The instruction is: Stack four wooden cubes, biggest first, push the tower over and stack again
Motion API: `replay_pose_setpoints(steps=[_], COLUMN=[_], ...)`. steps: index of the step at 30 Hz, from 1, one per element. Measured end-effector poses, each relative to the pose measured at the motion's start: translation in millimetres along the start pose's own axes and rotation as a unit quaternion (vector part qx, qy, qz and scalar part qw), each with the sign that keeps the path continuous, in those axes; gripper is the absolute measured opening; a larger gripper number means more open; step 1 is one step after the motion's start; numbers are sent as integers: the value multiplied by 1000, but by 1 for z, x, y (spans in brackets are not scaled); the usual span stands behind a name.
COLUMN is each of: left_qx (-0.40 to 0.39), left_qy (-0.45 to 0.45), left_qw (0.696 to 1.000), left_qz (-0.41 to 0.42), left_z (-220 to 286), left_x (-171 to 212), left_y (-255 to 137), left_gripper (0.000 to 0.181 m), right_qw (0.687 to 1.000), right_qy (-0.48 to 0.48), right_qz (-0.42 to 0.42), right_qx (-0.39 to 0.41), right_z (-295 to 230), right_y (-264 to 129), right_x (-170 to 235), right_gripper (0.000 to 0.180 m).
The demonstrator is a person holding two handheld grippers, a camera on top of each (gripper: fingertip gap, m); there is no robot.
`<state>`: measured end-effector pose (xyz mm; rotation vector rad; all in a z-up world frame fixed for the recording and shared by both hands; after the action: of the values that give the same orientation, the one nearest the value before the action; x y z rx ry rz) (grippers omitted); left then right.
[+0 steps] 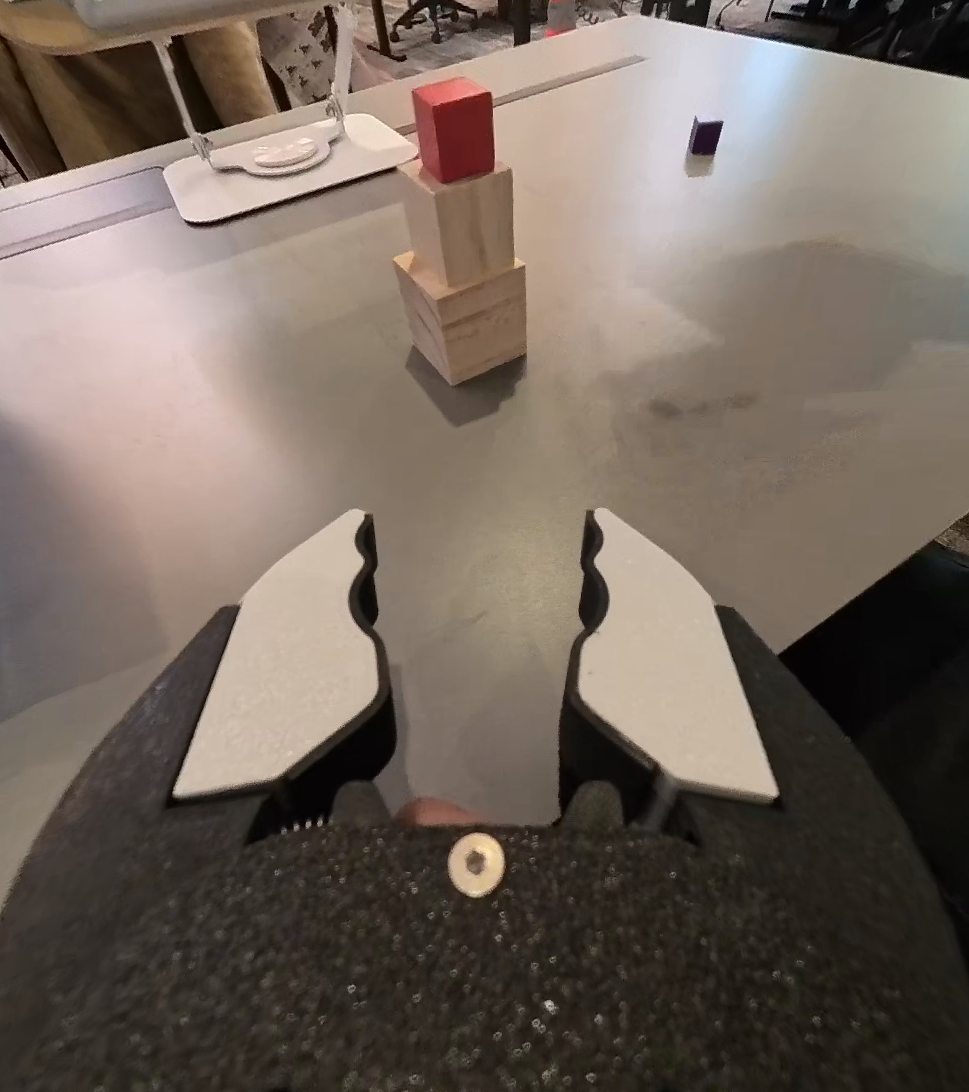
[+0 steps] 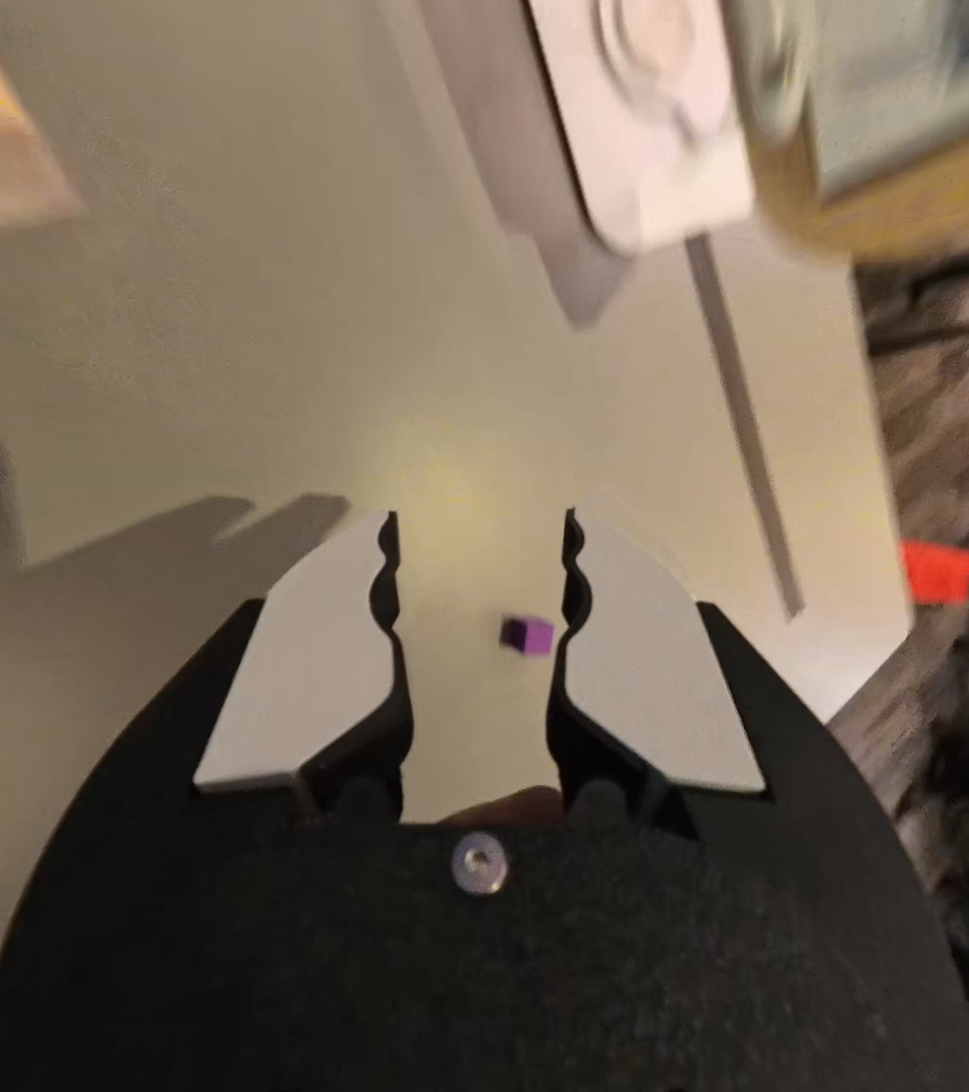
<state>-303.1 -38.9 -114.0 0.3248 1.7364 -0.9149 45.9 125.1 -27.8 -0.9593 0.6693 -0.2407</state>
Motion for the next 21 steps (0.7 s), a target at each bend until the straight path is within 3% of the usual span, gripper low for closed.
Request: replay_pose_setpoints(steps=[3,5,10,12,16,21], left_qx=[1,-1,-8,-8,-6,-3], left_qy=[-1,4,13,13,14,14], left_qw=[1000,1000,1000,1000,1000,1000], left_qz=[-3,-8,-16,-19,-26,-27], left_z=[0,0,1,1,1,2], left_x=[1,2,5,6,9,10], left_y=[2,4,6,7,9,11], left_gripper=[66,66,66,66,66,65], right_qw=[996,995,989,986,990,996], right_qy=[50,66,112,108,87,-6], right_qz=[-68,-73,-64,-91,-69,41], right_qx=[-21,-33,-66,-86,-82,-76], right_z=[31,42,50,47,48,11], right_y=[39,59,83,90,74,15], right_x=[73,101,119,126,100,-7], right_gripper=[53,51,47,23,22,22])
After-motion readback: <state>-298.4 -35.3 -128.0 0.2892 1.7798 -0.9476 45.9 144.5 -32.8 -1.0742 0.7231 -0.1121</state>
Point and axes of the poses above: each gripper's, where its closed fingertips meet, y out along the fingers, x out of its underside, z = x × y across the jaws, the point moved 5 cm from there along -y, back along the fingers, and after that the axes turned 2 degrees about y, right-handed, at the moved point
